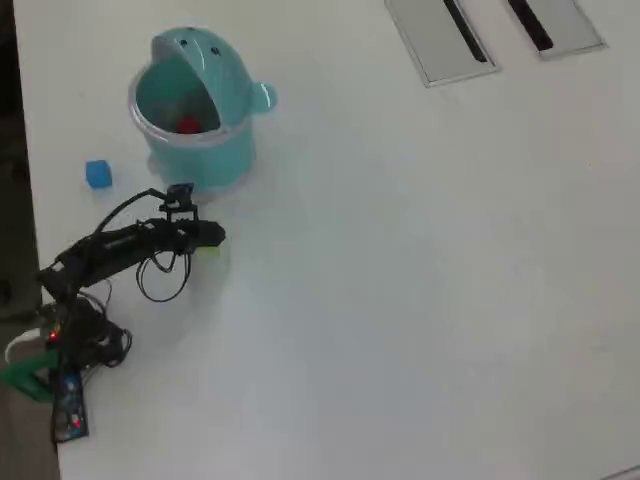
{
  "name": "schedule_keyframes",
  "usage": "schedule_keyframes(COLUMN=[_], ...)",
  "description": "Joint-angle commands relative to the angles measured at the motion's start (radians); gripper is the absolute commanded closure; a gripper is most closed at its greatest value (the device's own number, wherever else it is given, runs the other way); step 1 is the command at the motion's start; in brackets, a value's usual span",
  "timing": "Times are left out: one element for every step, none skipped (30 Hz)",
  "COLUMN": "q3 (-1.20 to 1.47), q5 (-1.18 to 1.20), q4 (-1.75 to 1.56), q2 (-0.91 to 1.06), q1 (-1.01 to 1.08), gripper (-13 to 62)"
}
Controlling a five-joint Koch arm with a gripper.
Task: Grasp RGB lego blocks and put them in the bin one by one.
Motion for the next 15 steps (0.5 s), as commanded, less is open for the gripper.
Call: schedule_keyframes(q3=[-0.071, -0.069, -0.069, -0.067, -0.067, -0.067, -0.075, -0.083, -0.098, -0.106, -0.11, -0.109, -0.107, -0.104, -0.101], q5=[-0.015, -0.015, -0.014, -0.011, -0.011, -0.011, -0.009, -0.009, 0.002, 0.002, 0.003, 0.003, 0.005, 0.005, 0.005], q4=[-0.051, -0.051, -0.051, -0.051, -0.058, -0.067, -0.078, -0.078, -0.072, -0.071, -0.066, -0.058, -0.054, -0.054, -0.051], q2=[0.005, 0.0, -0.008, -0.014, -0.021, -0.025, -0.032, -0.035, -0.037, -0.037, -0.031, -0.021, -0.014, -0.005, 0.006], q1=[0.0, 0.0, 0.0, -0.002, -0.003, -0.005, -0.006, -0.009, -0.023, -0.025, -0.028, -0.028, -0.028, -0.028, -0.028], gripper=[16.3, 16.4, 16.7, 17.1, 17.2, 17.9, 19.9, 21.4, 25.8, 27.2, 28.3, 29.3, 29.7, 29.8, 29.8])
